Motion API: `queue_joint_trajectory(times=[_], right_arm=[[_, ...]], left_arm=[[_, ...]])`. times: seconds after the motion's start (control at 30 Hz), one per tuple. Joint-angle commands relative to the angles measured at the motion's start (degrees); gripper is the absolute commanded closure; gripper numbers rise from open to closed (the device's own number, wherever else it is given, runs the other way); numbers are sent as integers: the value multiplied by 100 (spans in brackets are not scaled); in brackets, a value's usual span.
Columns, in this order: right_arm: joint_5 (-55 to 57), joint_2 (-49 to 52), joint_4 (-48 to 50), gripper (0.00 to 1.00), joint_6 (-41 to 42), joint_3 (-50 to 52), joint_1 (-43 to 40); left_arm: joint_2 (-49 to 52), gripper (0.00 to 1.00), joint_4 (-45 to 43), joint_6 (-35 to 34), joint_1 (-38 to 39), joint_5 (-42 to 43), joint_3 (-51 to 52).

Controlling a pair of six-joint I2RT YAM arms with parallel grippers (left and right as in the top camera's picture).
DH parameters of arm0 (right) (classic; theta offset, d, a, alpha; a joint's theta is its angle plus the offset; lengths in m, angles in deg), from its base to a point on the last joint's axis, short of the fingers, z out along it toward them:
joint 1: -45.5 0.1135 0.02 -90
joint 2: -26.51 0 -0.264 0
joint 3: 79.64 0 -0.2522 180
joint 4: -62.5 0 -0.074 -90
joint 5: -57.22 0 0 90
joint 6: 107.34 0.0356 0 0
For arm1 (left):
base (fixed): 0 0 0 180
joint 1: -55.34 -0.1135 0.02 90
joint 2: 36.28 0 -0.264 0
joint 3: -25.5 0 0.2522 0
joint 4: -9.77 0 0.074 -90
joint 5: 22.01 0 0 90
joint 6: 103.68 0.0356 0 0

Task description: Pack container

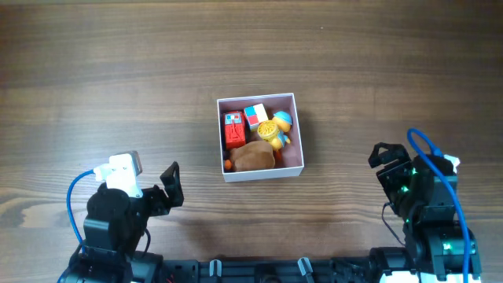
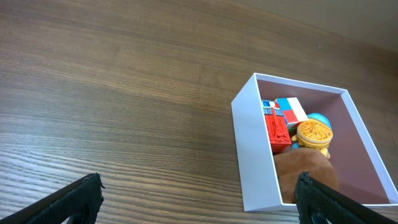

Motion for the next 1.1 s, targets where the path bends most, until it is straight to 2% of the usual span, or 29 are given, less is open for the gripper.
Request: queue_joint_trajectory(times=[0.0,0.03,0.1,0.13,0.2,0.27,0.37,0.4,0.57,0.6,0.7,0.8,0.9,0.97,1.07], right_arm=[[457,-313,-39,0,269,50,11],[542,-560,-76,0,146,52,17],[638,-1172,-155,0,-1010,52,26],[682,-1394,-227,0,-1309,52,26],[693,-2090,-728,0,-2260,52,31],[660,-2719,-1062,0,-2361,52,31],[1054,-3416,-977,0,-2516,52,31],[1045,-3440,-866,0,-2931,48,39],[-599,-3447,693,0,-6675,660,184],[-898,-3447,911,0,-7047,901,184],[-1423,-3447,2055,0,-7213,1727,245],[-2214,-3447,3265,0,-7868,2479,378],[-2267,-3449,3917,0,-7818,3034,428],[-2098,-3449,4638,0,-7208,3539,428],[-1182,-3449,4898,0,-6131,3683,428]], left_arm=[[-24,0,-13,-74,4,-55,70],[-24,0,-13,-76,4,-55,70],[-24,0,-13,-74,4,-55,70],[-24,0,-13,-74,4,-55,70],[-24,0,-13,-74,4,-55,70],[-24,0,-13,-74,4,-55,70],[-24,0,-11,-74,4,-55,70],[-24,0,-13,-74,4,-55,70],[-24,0,-13,-74,4,-55,70],[-24,0,-13,-74,4,-55,70],[-24,0,-13,-74,4,-55,70],[-24,0,-13,-74,4,-55,70],[-24,0,-13,-74,4,-55,70],[-24,0,-13,-74,4,-55,70],[-24,0,-13,-74,4,-55,70]])
